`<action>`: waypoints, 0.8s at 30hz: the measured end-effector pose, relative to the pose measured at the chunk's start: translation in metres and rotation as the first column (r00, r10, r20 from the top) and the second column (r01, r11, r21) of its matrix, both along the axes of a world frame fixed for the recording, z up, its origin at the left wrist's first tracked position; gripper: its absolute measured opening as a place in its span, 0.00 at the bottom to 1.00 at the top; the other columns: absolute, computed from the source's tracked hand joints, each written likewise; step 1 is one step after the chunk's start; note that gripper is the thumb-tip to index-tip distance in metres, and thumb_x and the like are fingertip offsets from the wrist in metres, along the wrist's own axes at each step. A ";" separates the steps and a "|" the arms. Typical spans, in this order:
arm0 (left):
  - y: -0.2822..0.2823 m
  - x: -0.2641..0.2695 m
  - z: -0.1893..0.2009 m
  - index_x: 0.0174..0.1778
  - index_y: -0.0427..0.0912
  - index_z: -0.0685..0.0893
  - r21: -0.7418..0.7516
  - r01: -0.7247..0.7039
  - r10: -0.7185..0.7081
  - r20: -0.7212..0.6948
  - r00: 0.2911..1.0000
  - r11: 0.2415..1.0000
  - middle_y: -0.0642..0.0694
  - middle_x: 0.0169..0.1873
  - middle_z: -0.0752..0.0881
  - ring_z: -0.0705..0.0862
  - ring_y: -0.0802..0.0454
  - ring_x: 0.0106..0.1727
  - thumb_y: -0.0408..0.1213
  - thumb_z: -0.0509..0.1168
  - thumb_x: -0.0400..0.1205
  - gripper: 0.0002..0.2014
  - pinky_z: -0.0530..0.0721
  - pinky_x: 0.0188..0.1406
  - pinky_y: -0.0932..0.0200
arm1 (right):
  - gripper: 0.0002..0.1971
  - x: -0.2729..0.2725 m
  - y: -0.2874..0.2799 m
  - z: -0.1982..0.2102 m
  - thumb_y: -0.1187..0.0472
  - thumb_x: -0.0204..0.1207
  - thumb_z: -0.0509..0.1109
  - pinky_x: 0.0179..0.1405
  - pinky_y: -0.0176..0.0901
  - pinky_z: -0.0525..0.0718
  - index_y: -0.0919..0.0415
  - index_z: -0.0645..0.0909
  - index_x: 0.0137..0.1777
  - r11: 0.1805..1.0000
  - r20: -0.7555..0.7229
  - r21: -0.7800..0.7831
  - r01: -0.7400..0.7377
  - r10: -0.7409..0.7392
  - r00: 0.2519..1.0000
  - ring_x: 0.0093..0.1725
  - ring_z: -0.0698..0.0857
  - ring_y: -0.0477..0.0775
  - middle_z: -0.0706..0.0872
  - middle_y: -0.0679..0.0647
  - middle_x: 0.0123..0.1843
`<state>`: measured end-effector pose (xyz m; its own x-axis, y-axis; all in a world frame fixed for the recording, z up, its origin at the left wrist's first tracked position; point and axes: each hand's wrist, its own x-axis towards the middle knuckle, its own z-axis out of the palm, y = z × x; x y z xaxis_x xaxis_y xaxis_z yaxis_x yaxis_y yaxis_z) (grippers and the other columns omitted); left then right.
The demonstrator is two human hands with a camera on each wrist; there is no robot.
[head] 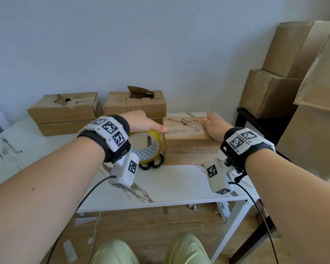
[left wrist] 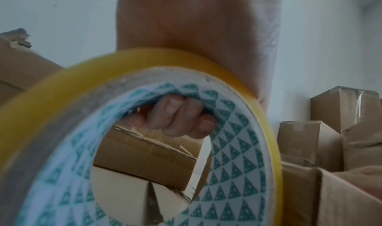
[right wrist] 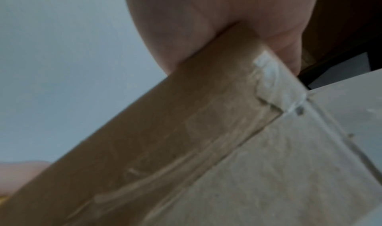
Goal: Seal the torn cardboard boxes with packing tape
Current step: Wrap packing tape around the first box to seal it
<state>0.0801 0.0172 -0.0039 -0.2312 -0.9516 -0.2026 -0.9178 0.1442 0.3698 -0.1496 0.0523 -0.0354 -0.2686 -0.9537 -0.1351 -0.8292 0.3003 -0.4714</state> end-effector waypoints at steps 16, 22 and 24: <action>-0.002 0.020 0.018 0.45 0.43 0.82 0.197 0.042 -0.006 -0.180 0.984 0.979 0.45 0.40 0.85 0.84 0.47 0.41 0.56 0.69 0.75 0.18 0.80 0.39 0.57 | 0.57 0.079 0.013 0.049 0.41 0.60 0.81 0.79 0.51 0.63 0.51 0.51 0.84 0.853 -0.194 0.208 -0.478 0.515 0.835 0.79 0.64 0.52 0.62 0.48 0.82; 0.000 0.025 0.018 0.51 0.42 0.83 0.191 0.036 0.005 -0.207 0.978 0.981 0.45 0.43 0.86 0.85 0.47 0.44 0.56 0.69 0.75 0.20 0.81 0.38 0.58 | 0.59 0.092 0.006 0.042 0.46 0.61 0.82 0.79 0.51 0.63 0.51 0.45 0.84 0.848 -0.274 0.211 -0.487 0.529 0.803 0.81 0.60 0.54 0.59 0.51 0.83; 0.001 0.029 0.020 0.44 0.46 0.83 0.166 0.028 0.014 -0.249 0.968 0.986 0.46 0.42 0.85 0.84 0.49 0.43 0.56 0.70 0.74 0.16 0.80 0.37 0.58 | 0.58 0.090 0.007 0.044 0.49 0.60 0.83 0.78 0.50 0.65 0.50 0.48 0.84 0.859 -0.206 0.150 -0.490 0.512 0.834 0.79 0.64 0.53 0.62 0.50 0.82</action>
